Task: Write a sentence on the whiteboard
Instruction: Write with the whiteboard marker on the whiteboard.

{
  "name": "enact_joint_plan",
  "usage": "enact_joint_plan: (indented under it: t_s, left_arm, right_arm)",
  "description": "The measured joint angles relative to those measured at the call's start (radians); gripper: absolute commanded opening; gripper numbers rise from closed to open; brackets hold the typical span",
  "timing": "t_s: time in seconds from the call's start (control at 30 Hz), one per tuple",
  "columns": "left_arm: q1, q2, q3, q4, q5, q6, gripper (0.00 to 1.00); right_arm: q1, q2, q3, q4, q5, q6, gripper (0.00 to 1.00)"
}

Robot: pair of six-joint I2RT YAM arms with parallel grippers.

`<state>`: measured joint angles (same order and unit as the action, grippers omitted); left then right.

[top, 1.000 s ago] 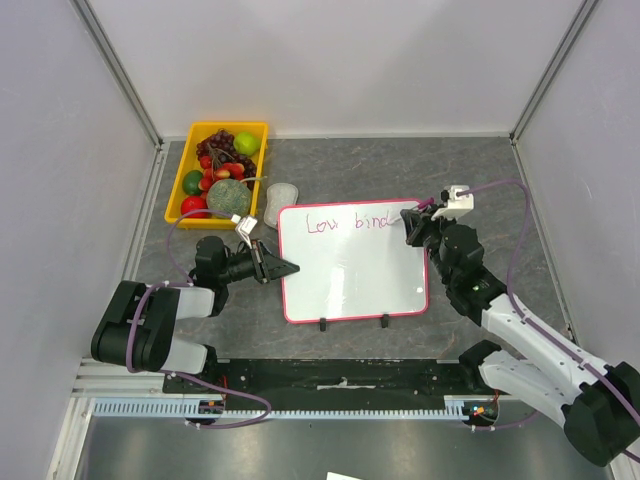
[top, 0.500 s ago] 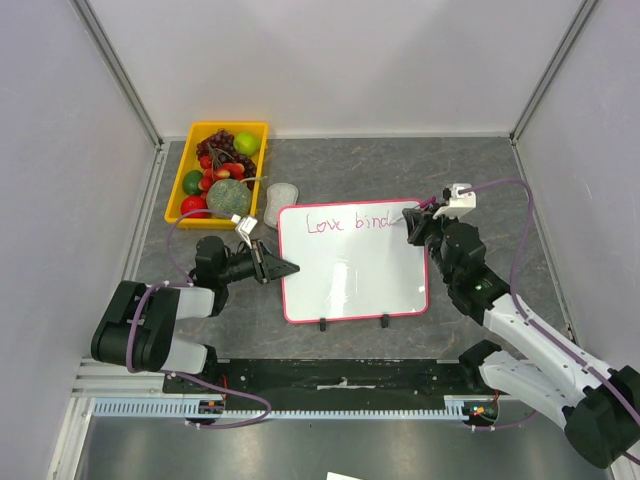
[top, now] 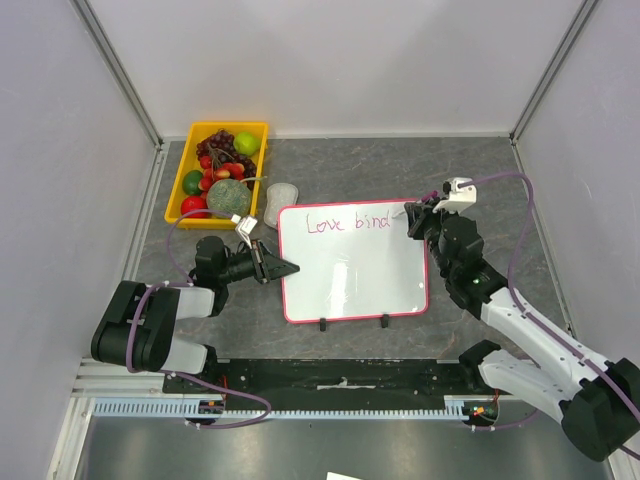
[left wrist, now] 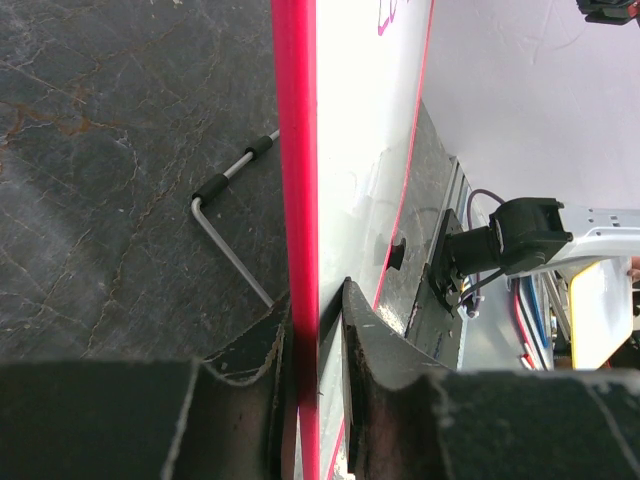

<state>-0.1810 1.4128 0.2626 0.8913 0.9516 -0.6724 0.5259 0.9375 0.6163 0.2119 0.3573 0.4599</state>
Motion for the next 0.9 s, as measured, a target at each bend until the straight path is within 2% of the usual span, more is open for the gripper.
enact_joint_plan:
  t_s: [0.9]
  left_arm:
    - [0.0,0.0,0.0,0.0,0.0,0.0,0.02]
  right_arm:
    - [-0.006,0.008,-0.021,0.018,-0.039,0.0,0.0]
